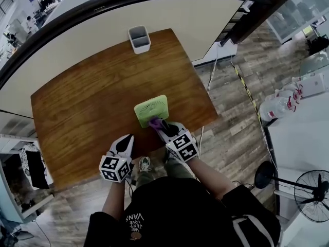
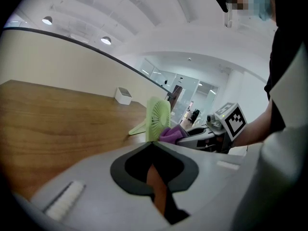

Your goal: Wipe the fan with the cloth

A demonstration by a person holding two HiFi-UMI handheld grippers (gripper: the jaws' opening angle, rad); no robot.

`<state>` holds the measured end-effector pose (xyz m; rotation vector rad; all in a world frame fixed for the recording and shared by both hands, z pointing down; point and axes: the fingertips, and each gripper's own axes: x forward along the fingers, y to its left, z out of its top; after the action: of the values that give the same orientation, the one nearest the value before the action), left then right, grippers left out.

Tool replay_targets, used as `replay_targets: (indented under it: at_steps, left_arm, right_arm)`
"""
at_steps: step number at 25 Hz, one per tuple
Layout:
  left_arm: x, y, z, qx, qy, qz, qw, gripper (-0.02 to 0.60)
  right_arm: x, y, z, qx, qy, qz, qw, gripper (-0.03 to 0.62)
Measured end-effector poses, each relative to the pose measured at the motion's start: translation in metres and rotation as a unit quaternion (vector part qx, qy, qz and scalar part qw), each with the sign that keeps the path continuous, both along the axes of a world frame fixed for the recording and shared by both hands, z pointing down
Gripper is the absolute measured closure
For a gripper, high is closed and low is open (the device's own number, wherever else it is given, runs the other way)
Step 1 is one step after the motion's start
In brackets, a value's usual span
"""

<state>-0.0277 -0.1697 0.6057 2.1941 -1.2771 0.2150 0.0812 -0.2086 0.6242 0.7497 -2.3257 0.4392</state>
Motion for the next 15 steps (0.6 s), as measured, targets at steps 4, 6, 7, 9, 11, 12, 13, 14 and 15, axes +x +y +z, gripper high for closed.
replay_targets:
  at_steps: [4,6,7,9,11,12,13,14,15]
  left_arm:
    - [0.007,-0.003,-0.002,0.000,0.001,0.005,1.0000,0.569]
    - [0.010,-0.005,-0.002,0.000,0.001,0.009,1.0000,0.569]
    - [0.011,-0.006,-0.002,0.000,0.001,0.010,0.9999,0.569]
    - [0.013,-0.007,-0.003,0.001,0.001,0.012,0.9999,0.569]
    - [0.014,-0.008,-0.005,0.002,0.001,0.013,0.9999,0.569]
    - [0.014,-0.008,-0.006,0.003,0.000,0.013,0.9999,0.569]
    - [0.013,-0.009,-0.006,0.004,-0.001,0.013,0.9999,0.569]
    - [0.012,-0.009,-0.007,0.004,-0.002,0.013,0.9999,0.569]
    - [0.011,-0.009,-0.008,0.005,-0.003,0.013,0.9999,0.569]
  right_arm:
    - [0.021,-0.008,0.001,-0.004,0.006,0.024,1.000,0.510]
    - [0.031,-0.012,0.002,-0.009,0.011,0.038,0.999,0.510]
    - [0.036,-0.014,0.003,-0.012,0.014,0.046,0.999,0.510]
    - [0.045,-0.017,0.004,-0.017,0.020,0.061,0.998,0.510]
    - [0.054,-0.021,0.005,-0.020,0.026,0.076,0.997,0.510]
    - [0.058,-0.023,0.006,-0.020,0.031,0.083,0.996,0.510]
    - [0.062,-0.025,0.006,-0.020,0.036,0.091,0.995,0.510]
    - [0.065,-0.027,0.006,-0.019,0.041,0.098,0.994,0.510]
    - [0.068,-0.028,0.005,-0.019,0.044,0.105,0.993,0.510]
